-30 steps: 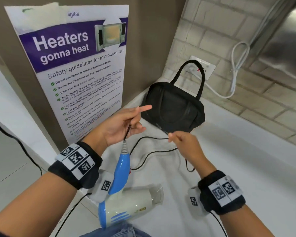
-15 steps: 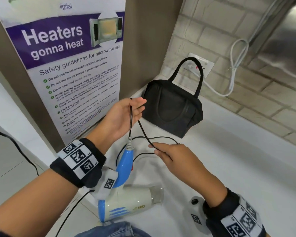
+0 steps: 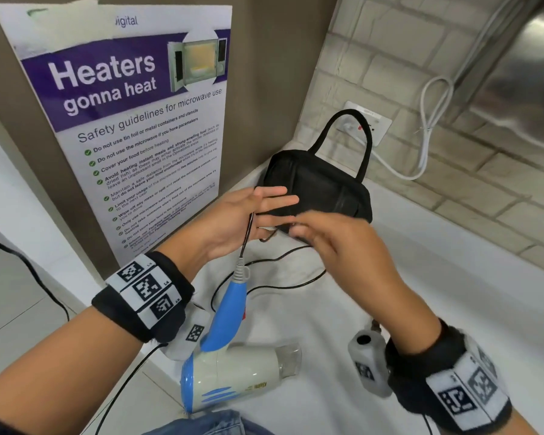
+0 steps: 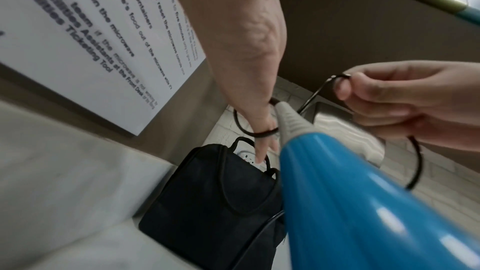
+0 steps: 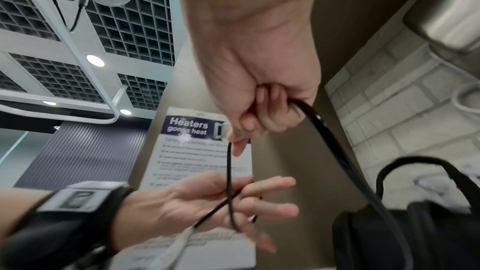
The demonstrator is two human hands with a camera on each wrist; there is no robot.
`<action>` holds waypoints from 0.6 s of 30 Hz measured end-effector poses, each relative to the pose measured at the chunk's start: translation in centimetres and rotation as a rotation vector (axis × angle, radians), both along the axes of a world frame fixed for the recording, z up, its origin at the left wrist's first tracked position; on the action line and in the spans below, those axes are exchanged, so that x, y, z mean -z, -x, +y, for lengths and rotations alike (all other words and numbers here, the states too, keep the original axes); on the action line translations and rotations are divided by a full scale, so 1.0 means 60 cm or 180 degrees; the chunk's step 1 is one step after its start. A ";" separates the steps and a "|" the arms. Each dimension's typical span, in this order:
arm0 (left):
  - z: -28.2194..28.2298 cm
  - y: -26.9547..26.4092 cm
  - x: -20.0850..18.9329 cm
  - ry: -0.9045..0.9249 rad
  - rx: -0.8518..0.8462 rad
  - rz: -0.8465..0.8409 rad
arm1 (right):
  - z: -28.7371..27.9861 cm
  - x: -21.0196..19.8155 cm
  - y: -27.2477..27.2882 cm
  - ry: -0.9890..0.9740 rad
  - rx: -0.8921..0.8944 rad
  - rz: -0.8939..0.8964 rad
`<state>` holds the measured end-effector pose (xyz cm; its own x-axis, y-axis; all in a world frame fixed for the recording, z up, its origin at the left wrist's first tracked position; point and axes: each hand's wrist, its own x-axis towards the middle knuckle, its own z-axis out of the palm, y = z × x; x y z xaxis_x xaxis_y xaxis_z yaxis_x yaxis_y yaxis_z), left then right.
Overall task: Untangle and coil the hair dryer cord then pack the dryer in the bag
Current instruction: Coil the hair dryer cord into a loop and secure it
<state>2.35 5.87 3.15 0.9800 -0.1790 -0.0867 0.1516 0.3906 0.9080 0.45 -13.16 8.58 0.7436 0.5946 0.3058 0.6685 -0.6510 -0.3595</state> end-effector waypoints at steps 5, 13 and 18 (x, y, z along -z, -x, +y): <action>-0.011 0.021 -0.025 -0.0116 0.0700 -0.0163 | 0.021 -0.028 -0.072 0.0103 0.0384 -0.0279; -0.013 0.046 -0.036 0.0407 0.1124 -0.0230 | 0.054 0.001 -0.109 0.0247 0.0272 0.0128; -0.021 0.056 -0.041 0.0444 0.1052 -0.0099 | 0.070 0.026 -0.096 0.0501 0.0217 0.0506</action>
<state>-1.01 4.59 5.59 0.8690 -0.4946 -0.0101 0.2636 0.4456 0.8555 6.23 -8.97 7.02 0.8150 0.5726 0.0891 0.5643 -0.7491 -0.3471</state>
